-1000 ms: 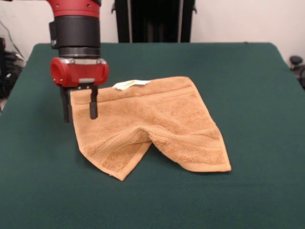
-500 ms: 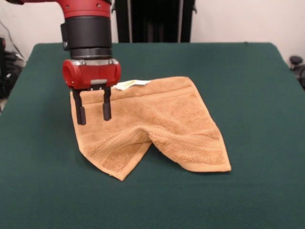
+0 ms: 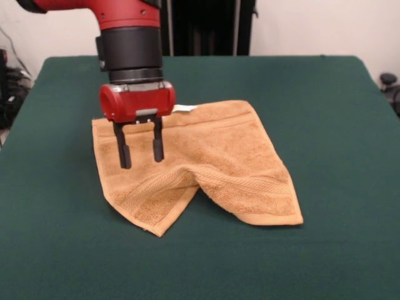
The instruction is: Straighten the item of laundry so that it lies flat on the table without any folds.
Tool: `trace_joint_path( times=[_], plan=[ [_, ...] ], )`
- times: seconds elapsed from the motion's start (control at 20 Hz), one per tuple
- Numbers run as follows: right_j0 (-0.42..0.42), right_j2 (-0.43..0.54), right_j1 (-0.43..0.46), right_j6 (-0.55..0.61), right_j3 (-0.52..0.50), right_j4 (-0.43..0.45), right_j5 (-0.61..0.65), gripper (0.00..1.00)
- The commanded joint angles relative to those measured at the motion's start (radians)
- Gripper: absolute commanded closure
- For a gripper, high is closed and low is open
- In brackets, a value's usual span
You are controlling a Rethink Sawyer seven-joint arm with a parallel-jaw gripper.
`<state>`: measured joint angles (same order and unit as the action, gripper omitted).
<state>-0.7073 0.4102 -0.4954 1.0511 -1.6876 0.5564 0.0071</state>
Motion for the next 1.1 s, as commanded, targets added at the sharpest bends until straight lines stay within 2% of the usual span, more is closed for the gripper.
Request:
trace_joint_path(
  times=[0.05, 0.3, 0.55, 0.85, 1.0, 1.1],
  plan=[
    [0.160, -0.098, -0.015, 0.374, -0.100, -0.201, 0.139, 0.00],
    [0.253, -0.178, -0.038, 0.445, -0.188, -0.328, 0.039, 0.00],
    [0.344, -0.224, -0.010, 0.467, -0.201, -0.422, -0.014, 0.00],
    [0.380, -0.234, 0.087, 0.494, -0.179, -0.425, -0.158, 0.00],
    [0.357, -0.214, 0.122, 0.488, -0.159, -0.398, -0.182, 0.00],
    [0.309, -0.181, 0.150, 0.473, -0.149, -0.358, -0.197, 0.00]
  ],
)
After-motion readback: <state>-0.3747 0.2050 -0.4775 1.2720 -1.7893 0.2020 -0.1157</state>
